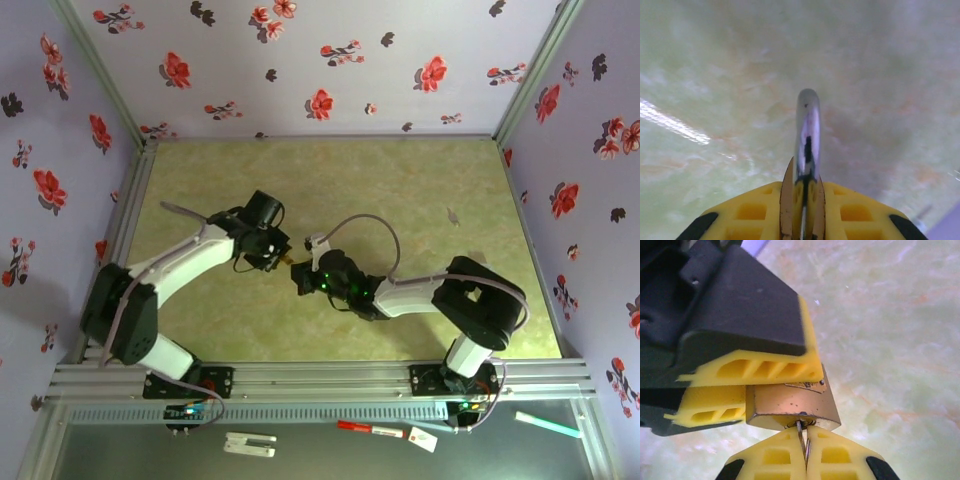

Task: Unlock with the key

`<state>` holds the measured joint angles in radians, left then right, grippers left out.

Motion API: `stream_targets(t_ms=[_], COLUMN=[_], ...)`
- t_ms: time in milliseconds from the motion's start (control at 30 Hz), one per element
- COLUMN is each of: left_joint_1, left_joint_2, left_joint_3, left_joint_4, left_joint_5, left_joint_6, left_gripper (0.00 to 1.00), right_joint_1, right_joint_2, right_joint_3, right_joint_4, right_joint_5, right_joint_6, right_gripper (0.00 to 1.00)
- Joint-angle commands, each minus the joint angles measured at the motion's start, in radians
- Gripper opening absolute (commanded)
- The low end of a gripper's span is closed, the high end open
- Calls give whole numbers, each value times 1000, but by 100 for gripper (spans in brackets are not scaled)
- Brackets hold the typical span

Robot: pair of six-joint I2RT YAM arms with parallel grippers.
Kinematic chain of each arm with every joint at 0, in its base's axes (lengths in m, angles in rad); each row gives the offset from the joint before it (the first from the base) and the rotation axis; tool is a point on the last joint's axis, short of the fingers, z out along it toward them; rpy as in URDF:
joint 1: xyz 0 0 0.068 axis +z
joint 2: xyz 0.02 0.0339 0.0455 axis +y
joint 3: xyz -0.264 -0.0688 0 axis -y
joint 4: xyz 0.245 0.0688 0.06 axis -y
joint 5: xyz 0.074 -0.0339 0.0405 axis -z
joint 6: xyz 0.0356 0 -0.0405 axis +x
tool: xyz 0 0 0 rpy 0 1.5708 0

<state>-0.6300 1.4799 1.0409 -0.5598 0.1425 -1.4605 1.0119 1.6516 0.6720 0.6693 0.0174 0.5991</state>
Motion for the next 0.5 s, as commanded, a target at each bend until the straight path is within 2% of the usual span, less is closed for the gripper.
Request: stream_targets(t_ms=[0,167,200,300,467], left_joint_1=[-13,13,21,65,117], left_joint_2=[-55,-91,-104,-143,-189], left_joint_3=[-61,-91,-101,-117,-88], left_joint_4=[112,195,216,261,278], left_joint_5=[152,165,165,171,212], left_joint_6=[13,83,106,221,514], left_gripper=[0,0,0,0,0], right_joint_1=[-20,-24,-24,-35,-58], right_joint_2=[-45,-89,-103,-189,-448], right_joint_3=[25,34,36,43,25], right_joint_4=[111,13,-16,-194,-547], right_joint_5=[-42,-45,-52,-26,122], right_joint_6=[122,140,143,145,82], right_gripper=[0,0,7,37,68])
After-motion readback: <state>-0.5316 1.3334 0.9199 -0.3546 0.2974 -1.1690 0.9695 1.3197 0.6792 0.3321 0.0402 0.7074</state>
